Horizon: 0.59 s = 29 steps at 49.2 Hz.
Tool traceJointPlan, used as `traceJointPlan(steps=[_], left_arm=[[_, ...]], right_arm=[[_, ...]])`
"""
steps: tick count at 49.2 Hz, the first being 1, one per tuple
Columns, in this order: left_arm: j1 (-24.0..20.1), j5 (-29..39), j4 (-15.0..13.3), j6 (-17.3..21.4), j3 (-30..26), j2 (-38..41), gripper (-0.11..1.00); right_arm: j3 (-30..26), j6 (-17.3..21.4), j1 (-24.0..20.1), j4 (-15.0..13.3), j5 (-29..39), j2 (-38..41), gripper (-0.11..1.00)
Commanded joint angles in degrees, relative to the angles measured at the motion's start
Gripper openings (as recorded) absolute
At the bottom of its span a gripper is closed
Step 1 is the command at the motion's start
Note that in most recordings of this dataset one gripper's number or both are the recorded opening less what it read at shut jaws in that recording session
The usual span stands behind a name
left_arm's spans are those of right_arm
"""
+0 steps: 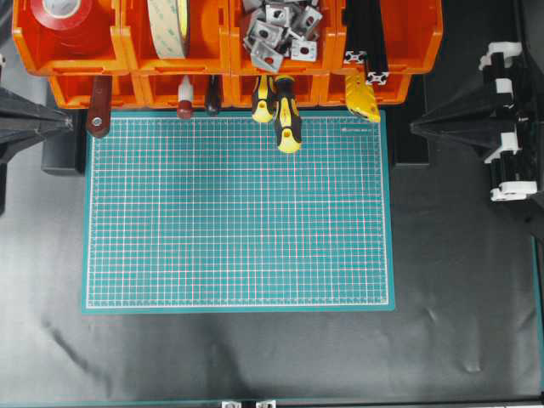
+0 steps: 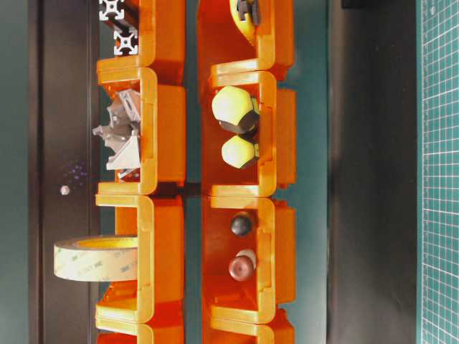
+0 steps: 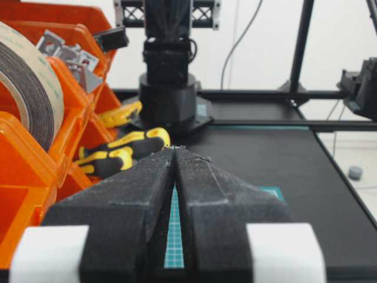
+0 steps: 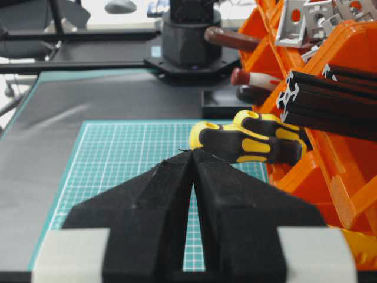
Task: Pick red screwdriver from container rack with left arm.
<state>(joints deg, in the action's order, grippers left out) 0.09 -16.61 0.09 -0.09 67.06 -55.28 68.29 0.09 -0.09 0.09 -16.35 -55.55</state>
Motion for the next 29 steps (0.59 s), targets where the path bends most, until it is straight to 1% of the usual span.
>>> traceJointPlan(steps=[1, 3, 4, 5, 6, 8, 9, 15, 21, 29], left_arm=[[0.4, 2.4, 2.4, -2.7, -3.1, 1.8, 0.06], [0.6, 5.4, 2.5, -5.1, -5.2, 2.2, 0.07], [0.7, 6.7, 2.5, -6.1, -6.1, 2.3, 0.06], [0.8, 7.9, 2.5, -6.8, -6.9, 2.5, 0.03], [1.1, 9.1, 2.6, -7.4, -7.8, 2.5, 0.00], [1.4, 11.6, 2.8, -8.3, -9.5, 2.7, 0.00], [1.6, 12.7, 2.9, -8.7, -10.3, 2.9, 0.00], [1.6, 18.7, 2.9, -8.8, -15.4, 3.6, 0.00], [1.8, 25.8, 3.1, -8.4, -22.5, 5.7, 0.00], [2.6, 39.1, 3.3, -6.8, -31.4, 10.5, 0.00]], right_arm=[[-1.3, 1.1, -0.3, 0.3, -1.3, 0.8, 0.02], [-1.4, 1.1, -0.4, 1.3, -1.9, 0.4, 0.04], [-1.4, 1.4, -0.5, 1.9, -2.2, 0.3, 0.08], [-1.4, 1.8, -0.5, 2.3, -2.5, 0.2, 0.09], [-1.4, 2.3, -0.5, 2.8, -2.8, -0.1, 0.07], [-1.5, 3.3, -0.6, 3.0, -3.3, -0.3, 0.00], [-1.5, 3.7, -0.5, 3.1, -3.3, -0.4, 0.00], [-1.5, 5.6, -0.6, 3.1, -3.9, -0.5, 0.00], [-1.6, 6.7, -0.9, 3.0, -4.0, -0.8, 0.00], [-1.7, 6.8, -0.9, 3.1, -4.0, -1.0, 0.00]])
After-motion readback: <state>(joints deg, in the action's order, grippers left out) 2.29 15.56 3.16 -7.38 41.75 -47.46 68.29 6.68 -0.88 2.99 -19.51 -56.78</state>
